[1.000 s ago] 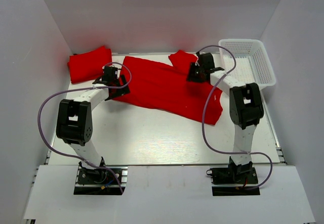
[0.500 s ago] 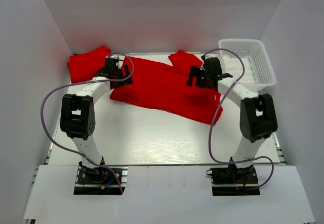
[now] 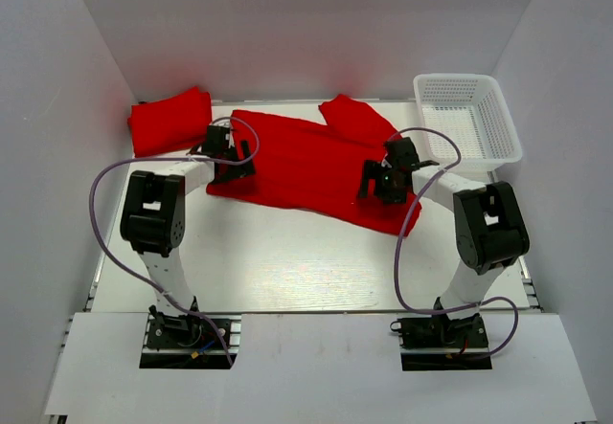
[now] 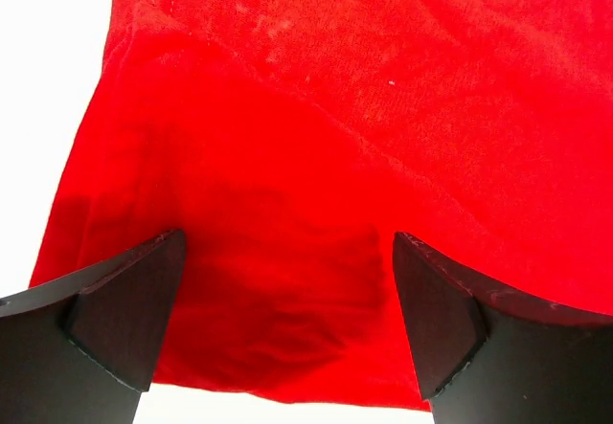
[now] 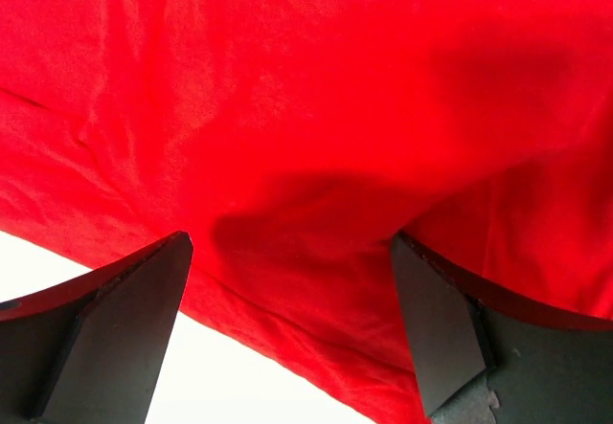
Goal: Fold and stack the t-shirts
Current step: Fold the flattened tshirt in 1/3 of the way
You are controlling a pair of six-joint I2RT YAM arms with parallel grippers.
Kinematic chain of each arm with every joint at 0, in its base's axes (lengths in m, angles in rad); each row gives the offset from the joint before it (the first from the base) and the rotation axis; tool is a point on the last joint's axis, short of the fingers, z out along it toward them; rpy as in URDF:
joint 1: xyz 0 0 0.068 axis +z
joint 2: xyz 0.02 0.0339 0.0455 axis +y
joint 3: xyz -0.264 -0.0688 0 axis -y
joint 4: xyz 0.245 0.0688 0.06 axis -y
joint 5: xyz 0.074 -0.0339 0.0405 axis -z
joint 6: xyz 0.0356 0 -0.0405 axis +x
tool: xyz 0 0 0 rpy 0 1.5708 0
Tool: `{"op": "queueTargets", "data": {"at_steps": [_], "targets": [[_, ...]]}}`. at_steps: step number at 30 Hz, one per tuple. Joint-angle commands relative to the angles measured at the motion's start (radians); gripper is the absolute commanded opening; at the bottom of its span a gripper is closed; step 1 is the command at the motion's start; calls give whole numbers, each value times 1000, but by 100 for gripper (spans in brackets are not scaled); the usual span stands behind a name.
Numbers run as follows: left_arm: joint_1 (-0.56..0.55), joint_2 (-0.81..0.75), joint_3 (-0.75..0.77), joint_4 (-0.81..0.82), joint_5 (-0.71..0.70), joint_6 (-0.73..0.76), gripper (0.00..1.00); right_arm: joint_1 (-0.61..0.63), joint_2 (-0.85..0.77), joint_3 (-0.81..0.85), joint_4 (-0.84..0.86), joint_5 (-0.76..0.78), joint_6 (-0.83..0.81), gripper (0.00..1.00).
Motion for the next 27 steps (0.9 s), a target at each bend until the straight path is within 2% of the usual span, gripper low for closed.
{"op": "queueTargets", "data": {"at_steps": [1, 4, 9, 16, 19, 20, 21, 24, 25, 27], "targets": [[0, -46, -119, -122, -39, -53, 100, -5, -1, -45, -29, -19, 60, 90], [0, -132, -211, -217, -106, -119, 100, -2, -57, -158, -59, 7, 108, 90], [0, -371, -408, -339, -127, -239, 100, 1, -209, -324, -134, 37, 178, 90], [0, -616, -579, -494, -17, -282, 100, 4, -410, -438, -261, 19, 203, 90], [0, -742, -568, -584, -6, -294, 100, 4, -472, -407, -296, 24, 139, 90], [0, -765, -553, -584, -6, -294, 100, 4, -478, -377, -297, 8, 63, 90], [0, -794, -500, -593, -27, -294, 100, 1, -473, -325, -296, -6, 47, 90], [0, -779, -391, -551, -79, -267, 100, 8, -426, -201, -273, -58, -44, 90], [0, -741, -320, -538, -100, -267, 100, 7, -415, -112, -261, -62, -58, 90], [24, -687, -257, -524, -165, -257, 100, 4, -361, -58, -189, -40, -79, 90]]}}
